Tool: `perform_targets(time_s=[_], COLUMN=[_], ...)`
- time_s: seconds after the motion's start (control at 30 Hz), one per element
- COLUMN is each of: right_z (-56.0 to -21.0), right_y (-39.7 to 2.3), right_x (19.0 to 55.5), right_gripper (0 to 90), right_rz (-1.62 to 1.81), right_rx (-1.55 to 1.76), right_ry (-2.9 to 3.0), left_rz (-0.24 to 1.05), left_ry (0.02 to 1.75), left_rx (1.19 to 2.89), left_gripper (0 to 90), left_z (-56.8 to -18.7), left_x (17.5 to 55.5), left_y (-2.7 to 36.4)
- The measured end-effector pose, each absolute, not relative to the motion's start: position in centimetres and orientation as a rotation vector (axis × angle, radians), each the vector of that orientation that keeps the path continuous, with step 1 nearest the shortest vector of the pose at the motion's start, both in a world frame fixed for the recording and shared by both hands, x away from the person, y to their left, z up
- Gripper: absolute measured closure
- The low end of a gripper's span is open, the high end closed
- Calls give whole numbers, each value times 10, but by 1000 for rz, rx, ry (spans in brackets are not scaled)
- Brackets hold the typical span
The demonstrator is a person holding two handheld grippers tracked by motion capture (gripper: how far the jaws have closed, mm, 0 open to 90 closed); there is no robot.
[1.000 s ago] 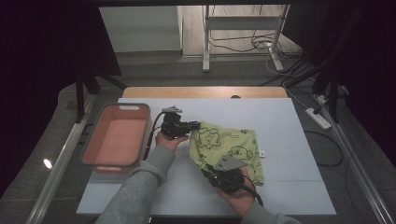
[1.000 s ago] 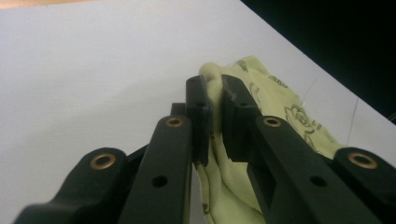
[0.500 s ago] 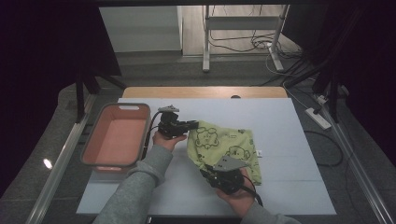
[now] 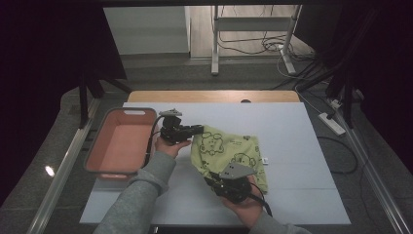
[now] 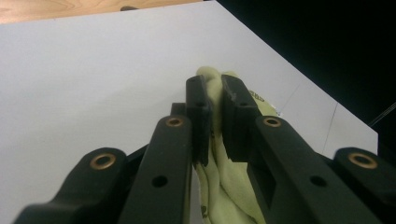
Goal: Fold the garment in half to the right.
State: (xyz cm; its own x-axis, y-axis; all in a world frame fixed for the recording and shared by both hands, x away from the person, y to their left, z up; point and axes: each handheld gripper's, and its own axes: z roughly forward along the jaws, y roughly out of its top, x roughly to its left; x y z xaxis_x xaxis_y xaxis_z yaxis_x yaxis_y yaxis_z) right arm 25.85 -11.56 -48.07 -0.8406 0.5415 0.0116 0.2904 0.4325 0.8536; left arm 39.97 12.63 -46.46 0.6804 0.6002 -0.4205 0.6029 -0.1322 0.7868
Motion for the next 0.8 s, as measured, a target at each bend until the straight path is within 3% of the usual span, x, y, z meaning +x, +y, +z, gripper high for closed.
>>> perform_targets(time_s=[0.8], right_z=[-478], right_y=[-102], right_x=[257], right_gripper=[764], right_rz=[1405], right_rx=[702], right_ry=[2433], left_rz=[8], left_ry=[965], left_rx=[1775], left_gripper=[818], left_z=[-460], left_x=[393], left_y=[136])
